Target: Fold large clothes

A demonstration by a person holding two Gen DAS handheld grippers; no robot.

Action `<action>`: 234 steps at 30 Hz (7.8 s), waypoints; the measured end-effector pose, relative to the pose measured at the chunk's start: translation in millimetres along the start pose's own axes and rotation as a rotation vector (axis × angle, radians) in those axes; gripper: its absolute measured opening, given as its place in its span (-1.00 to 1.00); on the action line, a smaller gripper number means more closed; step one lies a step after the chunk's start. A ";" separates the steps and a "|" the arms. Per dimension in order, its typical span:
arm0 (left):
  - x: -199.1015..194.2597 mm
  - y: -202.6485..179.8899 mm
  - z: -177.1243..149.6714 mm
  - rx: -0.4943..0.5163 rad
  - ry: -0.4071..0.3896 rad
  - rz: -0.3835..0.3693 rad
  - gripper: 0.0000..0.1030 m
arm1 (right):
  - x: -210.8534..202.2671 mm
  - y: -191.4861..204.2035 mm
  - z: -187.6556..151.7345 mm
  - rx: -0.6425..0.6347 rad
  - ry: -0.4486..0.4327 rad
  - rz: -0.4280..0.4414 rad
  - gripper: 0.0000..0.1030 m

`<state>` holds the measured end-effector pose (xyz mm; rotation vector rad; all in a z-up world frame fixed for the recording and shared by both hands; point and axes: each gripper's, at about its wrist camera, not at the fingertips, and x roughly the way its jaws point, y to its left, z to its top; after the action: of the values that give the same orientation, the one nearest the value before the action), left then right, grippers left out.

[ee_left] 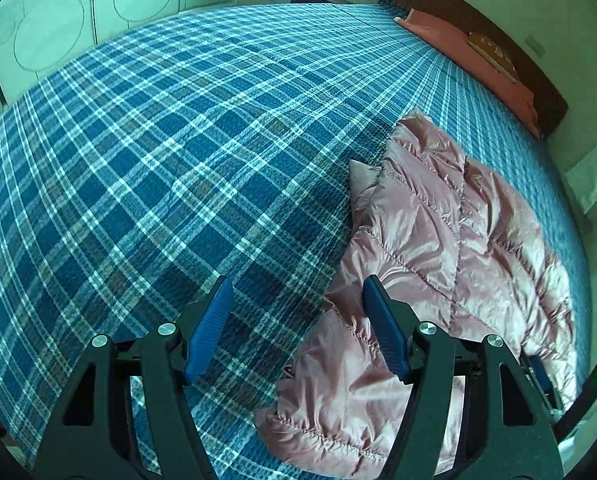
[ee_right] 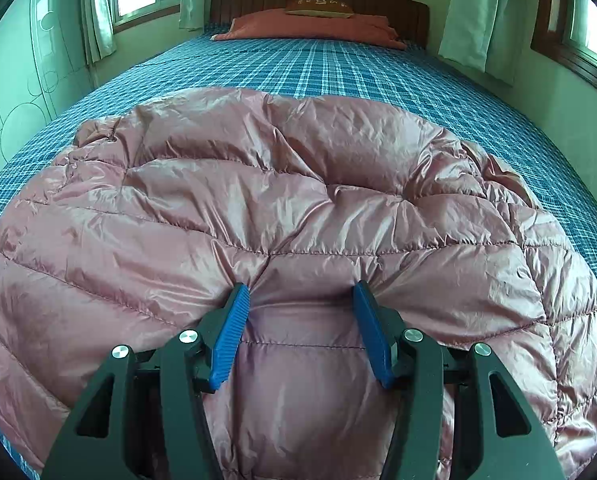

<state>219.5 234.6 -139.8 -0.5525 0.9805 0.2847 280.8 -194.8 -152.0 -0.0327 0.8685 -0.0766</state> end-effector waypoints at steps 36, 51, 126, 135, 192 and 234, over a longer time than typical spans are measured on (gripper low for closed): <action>65.1 -11.0 -5.8 -0.313 0.130 -0.341 0.29 | -3.6 2.4 1.3 0.004 -0.011 0.000 0.05; 74.5 -41.5 19.9 -0.125 0.107 -0.329 -0.50 | -5.6 8.8 -1.1 0.012 -0.021 -0.002 0.05; -17.3 -358.9 -166.3 0.724 -0.007 -0.421 -0.05 | -129.7 -250.0 -103.0 0.321 -0.006 -0.277 0.06; -35.3 -287.0 -78.2 0.464 -0.103 -0.468 0.25 | -145.1 -226.9 -89.0 0.327 -0.044 -0.219 0.06; 102.3 -196.0 -45.0 0.069 0.200 -0.570 0.47 | -98.3 -250.9 -71.1 0.699 -0.026 0.481 0.27; 171.0 -261.6 -22.6 -0.037 0.369 -0.612 0.81 | -3.4 -277.7 -74.0 0.812 -0.018 0.421 0.53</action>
<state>417.0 2.5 -212.5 -0.9285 1.1085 -0.3589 207.2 -471.1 -180.6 0.9045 0.7592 -0.0290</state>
